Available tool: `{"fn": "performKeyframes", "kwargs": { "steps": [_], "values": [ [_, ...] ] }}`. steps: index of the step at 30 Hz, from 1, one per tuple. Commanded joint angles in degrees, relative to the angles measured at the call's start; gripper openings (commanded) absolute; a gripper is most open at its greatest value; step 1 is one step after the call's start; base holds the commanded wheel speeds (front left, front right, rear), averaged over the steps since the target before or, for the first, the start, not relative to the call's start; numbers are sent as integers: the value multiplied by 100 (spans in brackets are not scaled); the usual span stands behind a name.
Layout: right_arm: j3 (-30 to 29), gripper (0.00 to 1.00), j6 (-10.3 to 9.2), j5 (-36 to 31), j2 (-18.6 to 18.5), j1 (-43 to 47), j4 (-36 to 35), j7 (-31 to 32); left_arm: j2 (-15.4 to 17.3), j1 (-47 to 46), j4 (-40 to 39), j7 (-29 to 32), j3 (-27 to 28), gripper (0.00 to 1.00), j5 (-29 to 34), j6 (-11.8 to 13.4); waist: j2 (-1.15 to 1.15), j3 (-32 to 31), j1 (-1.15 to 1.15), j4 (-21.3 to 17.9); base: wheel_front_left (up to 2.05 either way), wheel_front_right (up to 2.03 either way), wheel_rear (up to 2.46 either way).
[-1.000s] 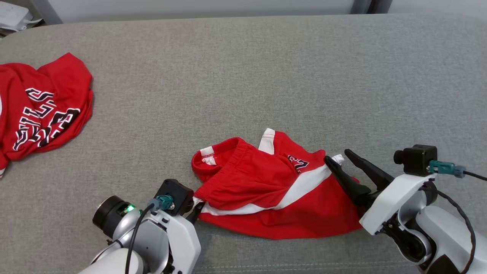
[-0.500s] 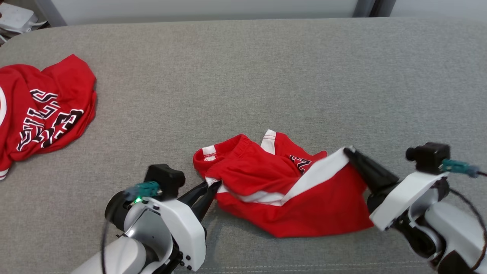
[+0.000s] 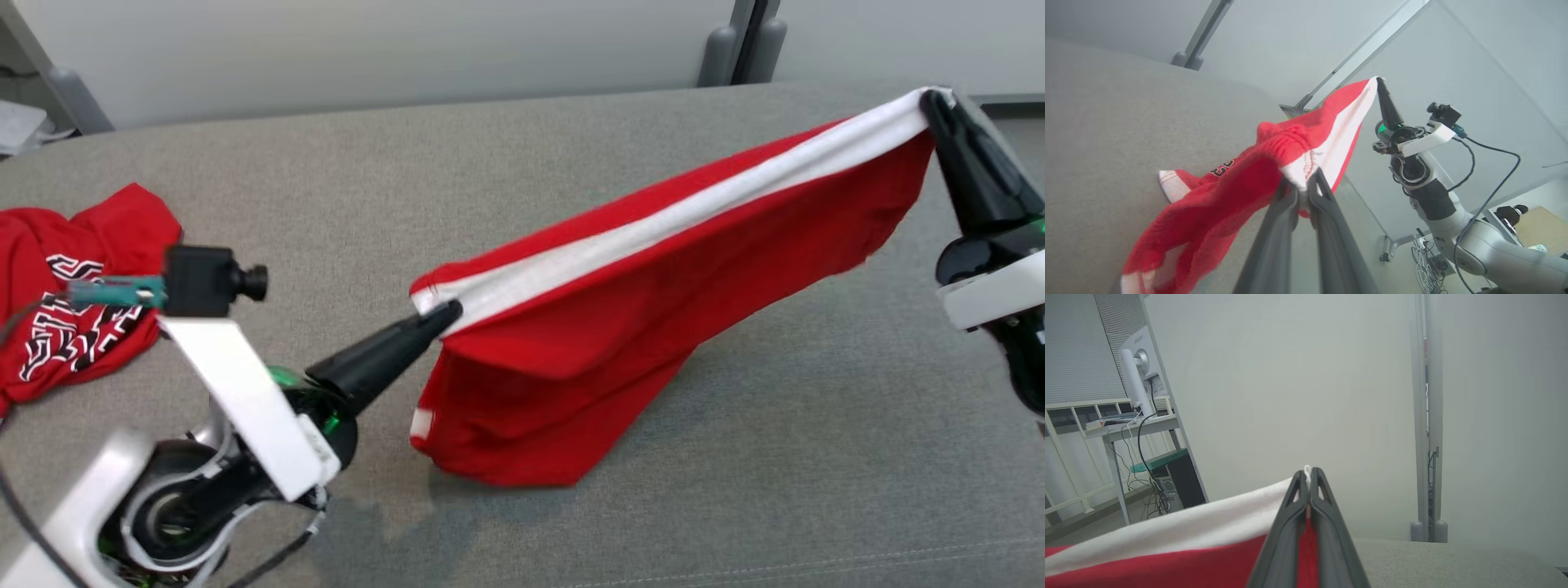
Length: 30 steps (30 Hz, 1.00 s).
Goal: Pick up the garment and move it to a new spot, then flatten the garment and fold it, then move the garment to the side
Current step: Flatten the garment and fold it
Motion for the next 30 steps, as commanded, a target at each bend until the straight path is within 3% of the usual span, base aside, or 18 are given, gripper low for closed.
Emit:
{"fn": "performKeyframes", "kwargs": {
  "steps": [1,4,7,10,14,18,21,24,27,30],
  "values": [
    [-104,0,0,-24,-167,37,-209,-75,223,-357,-292,51,412,0,-208,-91,0,-155,0,-71,0,0,0],
    [-427,0,0,100,-342,248,-568,-75,221,-406,-740,197,697,0,-802,-92,0,-303,0,-84,0,0,0],
    [-933,0,0,240,-481,523,-1070,-76,182,-471,-1198,324,886,0,-1305,64,0,-355,0,-90,0,0,0],
    [-1086,0,0,73,-522,734,-1328,133,276,-617,-1252,428,860,0,-1243,258,0,-321,0,-98,0,0,0],
    [-651,0,0,-166,-8,377,-769,808,292,-1142,-223,380,468,0,-312,216,0,-274,0,-82,0,0,0],
    [128,0,0,-619,658,-1042,552,1119,-68,-2372,1649,-188,-75,0,1300,-165,0,-209,0,-26,0,0,0],
    [378,0,0,-852,1174,-2363,1782,615,-489,-3567,3134,-1345,-266,0,2625,-445,0,-170,0,31,0,0,0],
    [311,0,0,-1250,1366,-3530,2603,-20,-874,-4648,4298,-2700,-414,0,3663,-592,0,-49,0,149,0,0,0],
    [360,0,0,-1565,1377,-3979,2868,-68,-1095,-5083,4872,-3224,-533,0,3931,-715,0,97,0,179,0,0,0],
    [734,0,0,-1859,1337,-3910,3243,-74,-1488,-5043,5381,-3367,-1148,0,3658,-883,0,421,0,194,0,0,0]
  ]
}}
